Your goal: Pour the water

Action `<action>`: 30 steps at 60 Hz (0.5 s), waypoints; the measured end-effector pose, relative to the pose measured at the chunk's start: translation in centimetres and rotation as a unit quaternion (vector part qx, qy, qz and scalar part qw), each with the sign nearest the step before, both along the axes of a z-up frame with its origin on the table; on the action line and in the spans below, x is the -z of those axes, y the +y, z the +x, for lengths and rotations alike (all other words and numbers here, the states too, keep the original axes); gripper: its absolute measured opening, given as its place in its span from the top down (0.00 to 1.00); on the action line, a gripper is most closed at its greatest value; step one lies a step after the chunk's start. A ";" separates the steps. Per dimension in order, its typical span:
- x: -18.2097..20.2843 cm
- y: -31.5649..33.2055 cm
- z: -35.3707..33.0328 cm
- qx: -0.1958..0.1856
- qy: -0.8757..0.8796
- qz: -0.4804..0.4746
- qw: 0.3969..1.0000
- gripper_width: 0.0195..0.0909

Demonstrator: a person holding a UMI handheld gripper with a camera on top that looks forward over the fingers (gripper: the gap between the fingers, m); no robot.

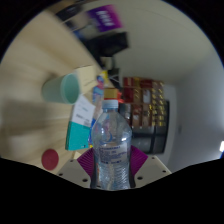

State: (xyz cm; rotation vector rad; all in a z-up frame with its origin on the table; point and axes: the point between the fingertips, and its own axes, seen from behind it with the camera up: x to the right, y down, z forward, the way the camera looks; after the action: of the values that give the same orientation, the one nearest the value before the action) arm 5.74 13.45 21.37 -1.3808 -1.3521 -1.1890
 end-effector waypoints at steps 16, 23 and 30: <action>2.9 4.2 -2.5 -0.004 -0.308 -0.064 0.949 0.65; 2.7 4.5 -3.4 -0.006 -0.343 -0.088 0.935 0.65; 2.5 4.3 -3.6 0.000 -0.343 -0.097 0.934 0.65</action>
State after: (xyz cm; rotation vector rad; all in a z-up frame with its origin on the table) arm 2.13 17.76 18.83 -1.1259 -1.9914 -1.6629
